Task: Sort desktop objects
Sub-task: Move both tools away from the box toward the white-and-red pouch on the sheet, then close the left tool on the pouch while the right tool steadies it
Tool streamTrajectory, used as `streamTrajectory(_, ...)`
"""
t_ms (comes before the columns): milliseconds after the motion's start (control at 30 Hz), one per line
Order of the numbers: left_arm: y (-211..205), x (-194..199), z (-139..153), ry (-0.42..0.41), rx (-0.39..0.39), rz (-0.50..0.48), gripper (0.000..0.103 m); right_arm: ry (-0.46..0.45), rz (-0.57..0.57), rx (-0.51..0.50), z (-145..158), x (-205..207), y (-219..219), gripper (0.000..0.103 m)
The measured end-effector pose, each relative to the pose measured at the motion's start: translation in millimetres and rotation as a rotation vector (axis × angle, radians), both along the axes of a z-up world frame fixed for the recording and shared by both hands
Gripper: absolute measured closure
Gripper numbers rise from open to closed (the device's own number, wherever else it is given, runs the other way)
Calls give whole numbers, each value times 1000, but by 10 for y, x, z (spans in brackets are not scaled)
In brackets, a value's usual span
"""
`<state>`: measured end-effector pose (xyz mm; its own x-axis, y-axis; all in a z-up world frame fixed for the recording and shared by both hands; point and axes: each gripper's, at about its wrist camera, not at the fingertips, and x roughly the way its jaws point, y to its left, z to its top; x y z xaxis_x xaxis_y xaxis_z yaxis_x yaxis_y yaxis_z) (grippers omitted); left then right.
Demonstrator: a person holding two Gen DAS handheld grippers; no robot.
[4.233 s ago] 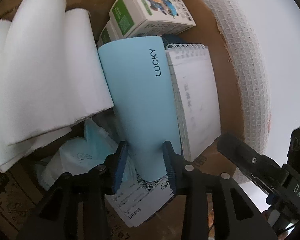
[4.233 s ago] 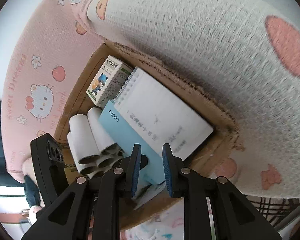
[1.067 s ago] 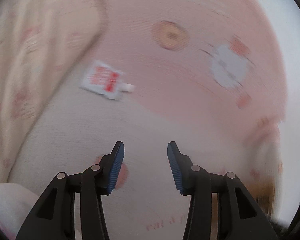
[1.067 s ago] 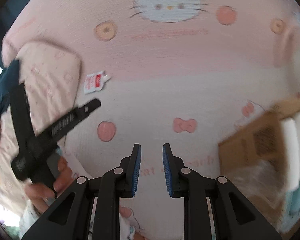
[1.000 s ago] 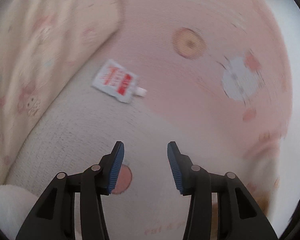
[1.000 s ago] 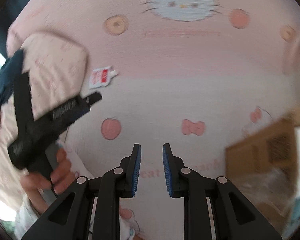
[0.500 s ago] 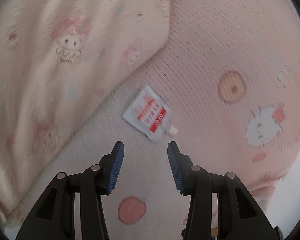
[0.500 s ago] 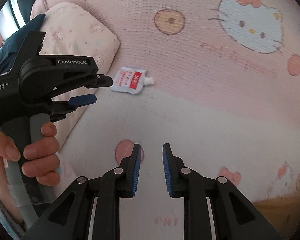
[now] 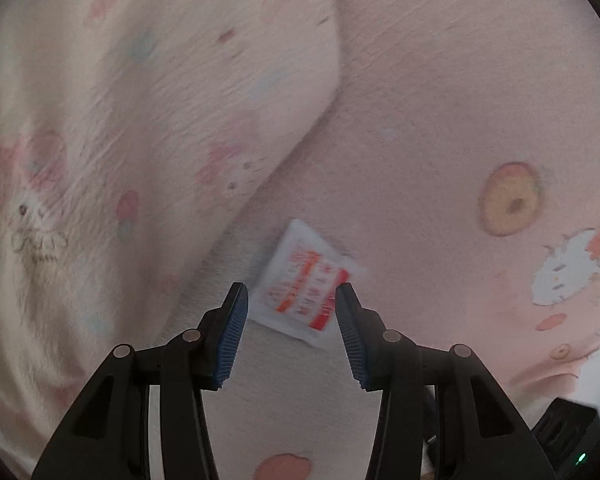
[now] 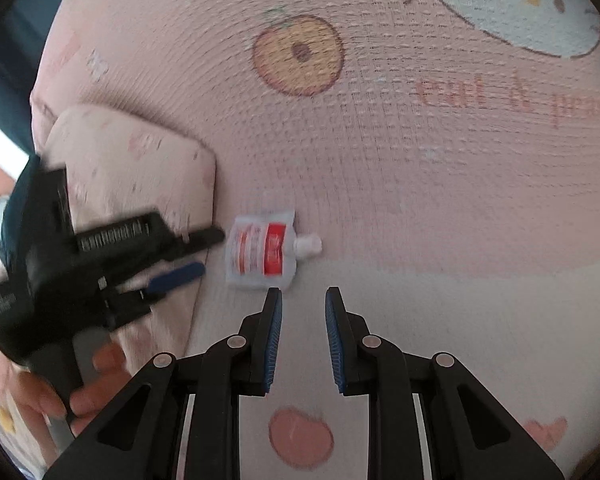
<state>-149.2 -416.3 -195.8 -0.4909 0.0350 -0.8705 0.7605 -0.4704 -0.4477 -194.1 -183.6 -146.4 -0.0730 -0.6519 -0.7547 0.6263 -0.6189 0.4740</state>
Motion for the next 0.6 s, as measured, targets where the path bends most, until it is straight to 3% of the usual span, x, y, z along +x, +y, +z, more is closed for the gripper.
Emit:
streamTrajectory(100,-85,-43,-57,-66,-43,-12,54,-62,-28,-25,-145,-152,-113,85)
streamTrajectory(333,-232,-23,-137,30,43,-18,54,-134,-75,-71,-361,-320,-278,85)
streamTrajectory(533,-77,-102,-247,17,91,-72,54,-151,-61,-73,-509,-298,-375,84)
streamTrajectory(600,-31,-99,-254,0,75,-74,54,-160,-58,-79,-557,-318,-388,84)
